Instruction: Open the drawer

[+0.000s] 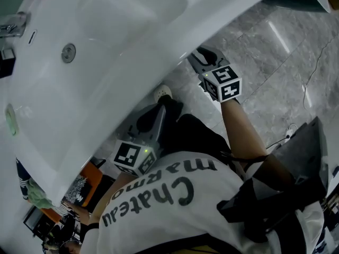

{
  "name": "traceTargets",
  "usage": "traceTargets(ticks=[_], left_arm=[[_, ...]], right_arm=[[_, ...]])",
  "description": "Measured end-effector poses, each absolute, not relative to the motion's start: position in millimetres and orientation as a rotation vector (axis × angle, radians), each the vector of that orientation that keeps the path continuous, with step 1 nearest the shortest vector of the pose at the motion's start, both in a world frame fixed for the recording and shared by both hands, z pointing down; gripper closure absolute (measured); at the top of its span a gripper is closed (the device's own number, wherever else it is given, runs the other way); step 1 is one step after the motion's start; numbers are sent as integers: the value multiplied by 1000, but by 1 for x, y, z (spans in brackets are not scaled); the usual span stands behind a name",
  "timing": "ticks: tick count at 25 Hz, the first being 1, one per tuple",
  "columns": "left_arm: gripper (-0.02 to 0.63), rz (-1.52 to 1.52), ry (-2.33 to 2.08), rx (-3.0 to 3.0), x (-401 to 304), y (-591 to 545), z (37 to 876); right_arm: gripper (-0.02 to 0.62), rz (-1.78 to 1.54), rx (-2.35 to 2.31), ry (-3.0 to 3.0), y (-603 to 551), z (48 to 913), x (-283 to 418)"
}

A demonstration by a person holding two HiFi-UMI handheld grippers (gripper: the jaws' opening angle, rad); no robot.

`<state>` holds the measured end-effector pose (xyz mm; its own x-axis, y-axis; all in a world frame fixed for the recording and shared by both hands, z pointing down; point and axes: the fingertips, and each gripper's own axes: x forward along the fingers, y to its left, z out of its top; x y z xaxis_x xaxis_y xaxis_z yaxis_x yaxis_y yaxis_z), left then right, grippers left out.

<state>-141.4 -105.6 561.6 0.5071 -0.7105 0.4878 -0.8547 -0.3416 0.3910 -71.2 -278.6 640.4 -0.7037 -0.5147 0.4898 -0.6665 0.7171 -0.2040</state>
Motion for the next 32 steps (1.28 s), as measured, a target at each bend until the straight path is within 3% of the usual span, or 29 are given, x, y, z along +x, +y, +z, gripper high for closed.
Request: traceTargets(ticks=[32], left_arm=[[598,429,-1248,2061,-138,-104,485]], right_arm=[[466,582,724,-2283,-255,648,-48]])
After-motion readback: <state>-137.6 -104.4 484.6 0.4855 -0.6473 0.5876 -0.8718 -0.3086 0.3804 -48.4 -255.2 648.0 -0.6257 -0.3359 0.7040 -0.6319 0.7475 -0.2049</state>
